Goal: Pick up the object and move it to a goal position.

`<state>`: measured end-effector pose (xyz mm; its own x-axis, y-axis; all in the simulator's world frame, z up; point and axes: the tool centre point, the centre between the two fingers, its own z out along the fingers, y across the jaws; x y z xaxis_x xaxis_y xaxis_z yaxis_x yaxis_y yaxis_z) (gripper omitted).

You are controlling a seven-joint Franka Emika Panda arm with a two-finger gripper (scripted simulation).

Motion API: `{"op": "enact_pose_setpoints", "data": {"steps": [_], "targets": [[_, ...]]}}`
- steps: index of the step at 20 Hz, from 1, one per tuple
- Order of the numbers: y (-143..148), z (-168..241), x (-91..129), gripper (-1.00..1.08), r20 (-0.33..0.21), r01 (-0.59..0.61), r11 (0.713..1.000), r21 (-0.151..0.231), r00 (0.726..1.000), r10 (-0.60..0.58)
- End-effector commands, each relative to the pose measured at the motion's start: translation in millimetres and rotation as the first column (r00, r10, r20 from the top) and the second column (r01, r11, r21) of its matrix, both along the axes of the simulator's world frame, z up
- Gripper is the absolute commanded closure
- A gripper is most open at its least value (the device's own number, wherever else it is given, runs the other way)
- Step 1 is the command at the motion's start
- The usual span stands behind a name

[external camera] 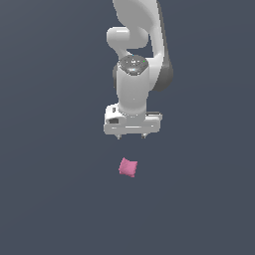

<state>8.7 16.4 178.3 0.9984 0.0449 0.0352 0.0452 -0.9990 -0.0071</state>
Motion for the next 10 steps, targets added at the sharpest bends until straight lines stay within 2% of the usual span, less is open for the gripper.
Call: {"op": "enact_pose_setpoints", "data": {"steps": [1, 10], "targets": [[0, -4, 4, -0.92, -0.003, 0.016, 1.0, 0.001, 1.0, -0.016], [-5, -36, 34, -0.92, -0.017, 0.148, 0.989, 0.002, 0.989, -0.148]]}}
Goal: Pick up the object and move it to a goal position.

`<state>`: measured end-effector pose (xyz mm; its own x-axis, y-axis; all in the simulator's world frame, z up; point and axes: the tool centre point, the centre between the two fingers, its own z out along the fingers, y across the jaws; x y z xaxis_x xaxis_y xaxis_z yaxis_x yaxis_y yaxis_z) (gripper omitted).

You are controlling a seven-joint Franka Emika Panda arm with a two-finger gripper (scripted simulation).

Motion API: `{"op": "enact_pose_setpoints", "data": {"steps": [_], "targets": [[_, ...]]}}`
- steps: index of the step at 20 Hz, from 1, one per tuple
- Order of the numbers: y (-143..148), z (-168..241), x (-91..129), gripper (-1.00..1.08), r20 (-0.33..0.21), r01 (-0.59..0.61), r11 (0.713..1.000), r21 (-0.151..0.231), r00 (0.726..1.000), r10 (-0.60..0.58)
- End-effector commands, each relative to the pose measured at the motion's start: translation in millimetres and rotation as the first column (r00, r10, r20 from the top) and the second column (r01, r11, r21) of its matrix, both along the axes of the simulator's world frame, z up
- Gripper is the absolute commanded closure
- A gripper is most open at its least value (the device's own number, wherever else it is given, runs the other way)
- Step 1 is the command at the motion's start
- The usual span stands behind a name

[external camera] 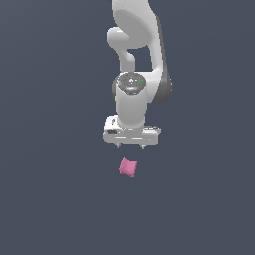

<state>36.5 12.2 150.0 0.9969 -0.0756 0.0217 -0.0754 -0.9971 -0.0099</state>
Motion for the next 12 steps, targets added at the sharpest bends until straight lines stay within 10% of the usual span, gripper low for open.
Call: {"op": "enact_pose_setpoints", "data": {"steps": [1, 12], "targets": [[-2, -13, 10, -0.92, -0.006, 0.049, 0.999, 0.0, 0.999, -0.049], [-8, -55, 38, -0.92, -0.021, 0.195, 0.981, -0.007, 0.98, -0.196]]}}
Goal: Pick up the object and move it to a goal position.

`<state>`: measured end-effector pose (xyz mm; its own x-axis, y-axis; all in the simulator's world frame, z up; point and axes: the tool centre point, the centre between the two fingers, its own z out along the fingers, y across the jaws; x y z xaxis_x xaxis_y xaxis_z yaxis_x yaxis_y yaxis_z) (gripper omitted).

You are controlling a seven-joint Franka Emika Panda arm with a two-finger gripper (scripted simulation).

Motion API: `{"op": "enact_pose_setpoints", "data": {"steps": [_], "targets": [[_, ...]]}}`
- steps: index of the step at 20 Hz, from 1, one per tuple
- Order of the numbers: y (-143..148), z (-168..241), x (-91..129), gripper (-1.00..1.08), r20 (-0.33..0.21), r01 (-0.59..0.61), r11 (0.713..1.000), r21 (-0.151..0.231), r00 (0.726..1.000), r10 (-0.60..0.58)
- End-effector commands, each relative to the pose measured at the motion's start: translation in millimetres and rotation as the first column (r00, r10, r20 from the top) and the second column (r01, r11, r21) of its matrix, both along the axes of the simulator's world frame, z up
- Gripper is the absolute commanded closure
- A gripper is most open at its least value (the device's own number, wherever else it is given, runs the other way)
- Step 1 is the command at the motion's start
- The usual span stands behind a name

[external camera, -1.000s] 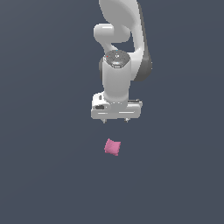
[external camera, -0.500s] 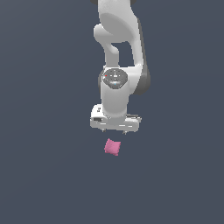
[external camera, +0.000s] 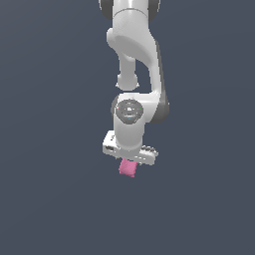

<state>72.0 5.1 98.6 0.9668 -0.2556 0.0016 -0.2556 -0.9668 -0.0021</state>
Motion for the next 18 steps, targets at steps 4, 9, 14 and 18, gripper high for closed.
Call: {"op": "enact_pose_setpoints", "data": {"steps": [4, 9, 14, 18], "targets": [[-1, -8, 5, -0.92, -0.002, 0.029, 1.0, -0.002, 1.0, -0.029], [-1, -11, 4, -0.92, -0.003, 0.026, 1.0, -0.001, 1.0, -0.026], [-1, -33, 4, -0.92, -0.002, 0.028, 1.0, -0.002, 1.0, -0.028], [-1, -53, 4, -0.92, -0.002, 0.029, 1.0, -0.002, 1.0, -0.029]]}}
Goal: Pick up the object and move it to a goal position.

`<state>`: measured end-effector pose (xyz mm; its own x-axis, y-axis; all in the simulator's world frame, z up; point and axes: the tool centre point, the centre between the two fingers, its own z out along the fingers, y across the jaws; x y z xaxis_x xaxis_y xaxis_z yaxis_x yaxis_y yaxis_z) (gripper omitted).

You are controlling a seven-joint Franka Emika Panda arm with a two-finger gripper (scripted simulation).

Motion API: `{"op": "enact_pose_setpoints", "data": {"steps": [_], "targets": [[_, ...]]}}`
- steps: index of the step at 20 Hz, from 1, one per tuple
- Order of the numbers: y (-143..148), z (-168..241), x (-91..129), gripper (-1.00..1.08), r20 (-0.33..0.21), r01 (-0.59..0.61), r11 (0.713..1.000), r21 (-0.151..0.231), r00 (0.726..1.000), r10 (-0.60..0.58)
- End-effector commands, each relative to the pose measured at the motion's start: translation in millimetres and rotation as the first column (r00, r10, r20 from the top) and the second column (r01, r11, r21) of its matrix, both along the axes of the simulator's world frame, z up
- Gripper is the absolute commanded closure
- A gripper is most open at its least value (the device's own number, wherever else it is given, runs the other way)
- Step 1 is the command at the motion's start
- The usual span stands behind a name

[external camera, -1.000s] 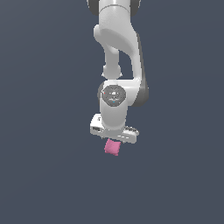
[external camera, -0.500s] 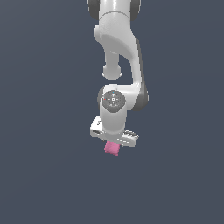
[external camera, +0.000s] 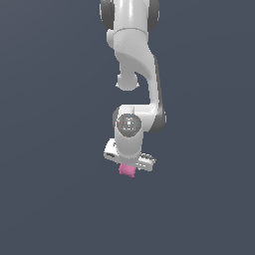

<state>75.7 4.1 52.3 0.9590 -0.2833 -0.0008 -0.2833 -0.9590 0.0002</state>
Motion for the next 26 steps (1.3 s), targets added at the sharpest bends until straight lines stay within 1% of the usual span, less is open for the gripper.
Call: {"op": "enact_pose_setpoints", "data": {"steps": [1, 6, 7, 19, 26], "targets": [[-0.1, -9.6, 0.1, -0.92, 0.001, 0.001, 1.0, 0.0, 1.0, -0.001], [0.1, -12.1, 1.6, -0.92, 0.001, 0.001, 1.0, 0.0, 1.0, -0.001], [0.1, -12.1, 1.6, 1.08, 0.001, 0.001, 1.0, 0.0, 1.0, -0.001], [-0.2, -11.8, 1.0, 1.08, 0.001, 0.001, 1.0, 0.0, 1.0, -0.001], [-5.0, -5.0, -8.0, 1.08, 0.001, 0.001, 1.0, 0.0, 1.0, -0.001]]}}
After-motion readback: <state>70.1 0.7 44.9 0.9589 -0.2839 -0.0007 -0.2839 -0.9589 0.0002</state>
